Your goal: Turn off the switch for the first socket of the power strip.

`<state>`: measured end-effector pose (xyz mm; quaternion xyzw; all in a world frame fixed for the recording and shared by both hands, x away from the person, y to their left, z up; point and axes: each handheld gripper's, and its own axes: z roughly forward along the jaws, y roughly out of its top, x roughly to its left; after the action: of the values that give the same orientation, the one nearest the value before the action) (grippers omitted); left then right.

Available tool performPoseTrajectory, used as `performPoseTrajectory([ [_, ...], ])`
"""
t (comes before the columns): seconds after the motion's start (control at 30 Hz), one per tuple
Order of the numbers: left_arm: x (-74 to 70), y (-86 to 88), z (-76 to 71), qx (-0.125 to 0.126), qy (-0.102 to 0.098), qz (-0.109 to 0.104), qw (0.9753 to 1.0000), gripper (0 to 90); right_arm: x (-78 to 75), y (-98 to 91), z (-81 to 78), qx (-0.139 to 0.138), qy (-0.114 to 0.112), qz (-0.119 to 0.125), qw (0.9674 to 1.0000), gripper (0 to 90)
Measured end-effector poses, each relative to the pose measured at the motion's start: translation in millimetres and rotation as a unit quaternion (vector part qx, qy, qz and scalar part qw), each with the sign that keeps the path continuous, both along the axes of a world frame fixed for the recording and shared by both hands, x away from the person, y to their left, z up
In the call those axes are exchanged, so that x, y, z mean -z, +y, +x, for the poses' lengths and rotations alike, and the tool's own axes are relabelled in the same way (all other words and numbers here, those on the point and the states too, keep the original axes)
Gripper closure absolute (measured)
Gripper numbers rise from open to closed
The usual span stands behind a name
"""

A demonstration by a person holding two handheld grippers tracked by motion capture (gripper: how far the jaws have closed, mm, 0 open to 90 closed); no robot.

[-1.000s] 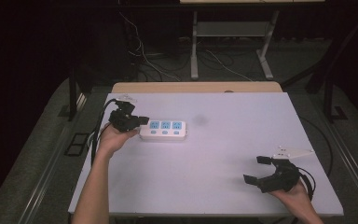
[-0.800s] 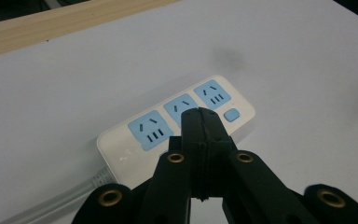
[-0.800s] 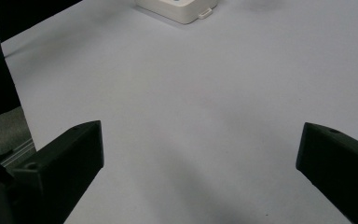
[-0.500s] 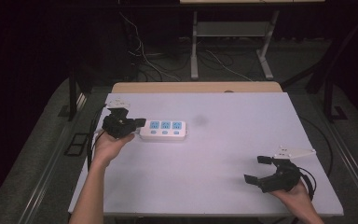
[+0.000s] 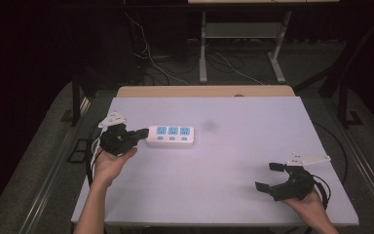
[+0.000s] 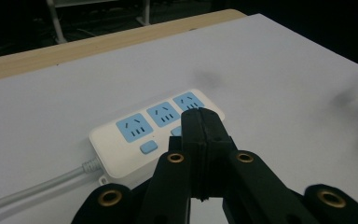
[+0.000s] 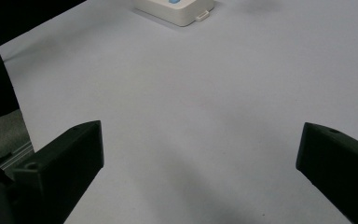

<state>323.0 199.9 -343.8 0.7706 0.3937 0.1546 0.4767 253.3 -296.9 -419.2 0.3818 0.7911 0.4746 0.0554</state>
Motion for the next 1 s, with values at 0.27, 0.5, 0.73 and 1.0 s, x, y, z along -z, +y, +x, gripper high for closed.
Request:
performPoseTrajectory([
  [0.27,8.3,0.5,-18.3,-0.004,-0.014,-0.025,0.9996,78.2,0.4,0.5,0.2,0.000,0.002,-0.002,1.0000,0.5],
  [0.5,14.8,-1.4,-30.3,-0.007,-0.010,-0.046,0.9989,30.6,1.1,1.1,0.6,0.000,0.003,-0.004,1.0000,0.5],
  [0.73,21.9,-7.0,-39.1,0.020,0.006,-0.050,0.9985,0.4,1.3,1.0,0.5,-0.001,0.002,-0.003,1.0000,0.5],
  [1.0,34.1,-10.9,-53.4,0.037,0.006,-0.052,0.9979,0.0,0.9,0.8,0.2,0.000,0.002,0.000,1.0000,0.5],
])
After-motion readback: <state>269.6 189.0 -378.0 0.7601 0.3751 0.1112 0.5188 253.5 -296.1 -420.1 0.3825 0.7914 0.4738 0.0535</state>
